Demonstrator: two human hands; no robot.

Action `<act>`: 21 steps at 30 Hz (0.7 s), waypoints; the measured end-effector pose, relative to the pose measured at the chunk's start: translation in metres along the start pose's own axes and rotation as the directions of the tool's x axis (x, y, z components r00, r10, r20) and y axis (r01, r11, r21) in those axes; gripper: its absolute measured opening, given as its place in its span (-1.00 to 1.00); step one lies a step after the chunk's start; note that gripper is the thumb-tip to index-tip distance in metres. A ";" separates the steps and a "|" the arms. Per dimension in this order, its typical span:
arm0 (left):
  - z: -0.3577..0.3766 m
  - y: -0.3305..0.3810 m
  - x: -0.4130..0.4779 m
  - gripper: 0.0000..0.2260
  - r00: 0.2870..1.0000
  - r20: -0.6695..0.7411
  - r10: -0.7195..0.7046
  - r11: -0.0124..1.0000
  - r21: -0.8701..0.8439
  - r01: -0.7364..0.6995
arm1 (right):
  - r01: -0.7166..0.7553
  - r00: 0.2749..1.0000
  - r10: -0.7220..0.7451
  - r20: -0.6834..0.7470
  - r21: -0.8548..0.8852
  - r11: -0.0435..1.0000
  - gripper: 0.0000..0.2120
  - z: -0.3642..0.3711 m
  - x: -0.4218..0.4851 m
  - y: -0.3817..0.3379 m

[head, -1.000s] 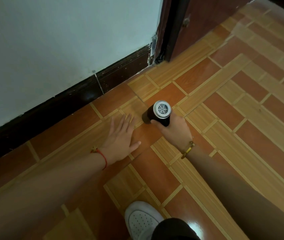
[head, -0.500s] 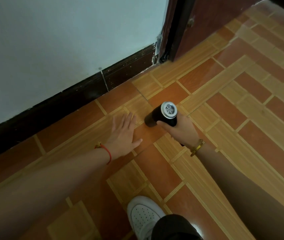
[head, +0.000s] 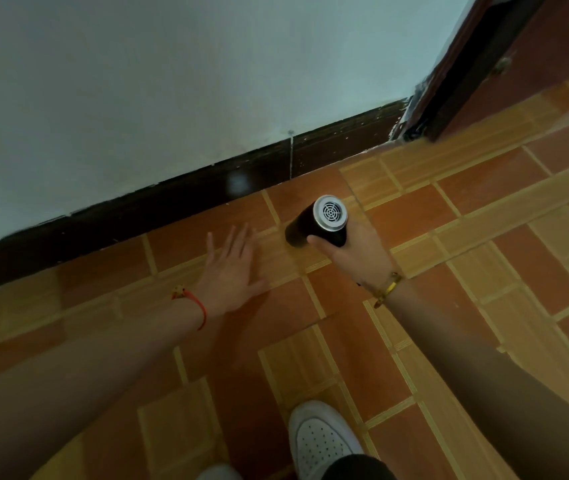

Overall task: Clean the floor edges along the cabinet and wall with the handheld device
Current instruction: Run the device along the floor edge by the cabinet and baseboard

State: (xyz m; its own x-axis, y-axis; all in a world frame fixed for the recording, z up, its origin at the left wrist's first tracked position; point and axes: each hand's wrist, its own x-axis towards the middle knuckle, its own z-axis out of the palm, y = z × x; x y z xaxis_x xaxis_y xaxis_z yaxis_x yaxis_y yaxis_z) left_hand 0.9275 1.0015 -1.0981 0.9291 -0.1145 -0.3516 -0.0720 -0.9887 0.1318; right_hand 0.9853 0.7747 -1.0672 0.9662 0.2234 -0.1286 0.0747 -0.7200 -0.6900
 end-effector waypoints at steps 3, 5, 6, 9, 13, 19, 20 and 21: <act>0.004 -0.022 -0.017 -0.16 0.999 -0.027 -0.031 1.000 -0.004 0.031 | 0.009 0.999 -0.011 -0.033 -0.040 0.999 -0.42 0.018 0.015 -0.012; 0.007 -0.038 -0.031 -0.16 0.998 -0.030 -0.053 0.999 -0.016 0.052 | 0.031 0.999 -0.032 -0.026 -0.033 0.999 -0.40 0.027 0.024 -0.021; 0.010 -0.045 -0.038 -0.16 0.997 -0.026 -0.071 0.997 -0.026 0.071 | 0.048 0.999 -0.049 -0.017 -0.031 0.998 -0.38 0.032 0.028 -0.026; 0.021 -0.066 -0.057 -0.13 0.988 -0.021 -0.153 0.987 -0.058 0.152 | 0.105 0.994 -0.104 0.028 -0.031 0.994 -0.33 0.045 0.037 -0.045; 0.036 -0.090 -0.082 -0.12 0.969 -0.030 -0.247 0.968 -0.048 0.245 | 0.180 0.977 -0.178 0.116 -0.011 0.984 -0.34 0.066 0.045 -0.070; 0.041 -0.101 -0.114 -0.18 0.918 -0.012 -0.397 0.903 -0.186 0.388 | 0.231 0.968 -0.228 0.102 -0.023 0.973 -0.38 0.095 0.047 -0.099; 0.040 -0.102 -0.118 -0.18 0.911 -0.006 -0.413 0.895 -0.189 0.404 | 0.243 0.965 -0.237 0.114 -0.033 0.970 -0.36 0.100 0.046 -0.103; 0.039 -0.105 -0.124 -0.18 0.906 -0.008 -0.423 0.890 -0.192 0.414 | 0.255 0.961 -0.248 0.126 -0.045 0.966 -0.34 0.105 0.046 -0.105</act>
State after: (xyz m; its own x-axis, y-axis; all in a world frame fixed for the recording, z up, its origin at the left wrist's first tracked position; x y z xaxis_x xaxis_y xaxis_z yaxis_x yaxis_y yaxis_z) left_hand 0.8061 1.1154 -1.1048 0.8752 0.3157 -0.3665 0.3903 -0.9085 0.1495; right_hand 0.9957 0.9298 -1.0752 0.8786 0.4758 -0.0417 0.3302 -0.6681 -0.6668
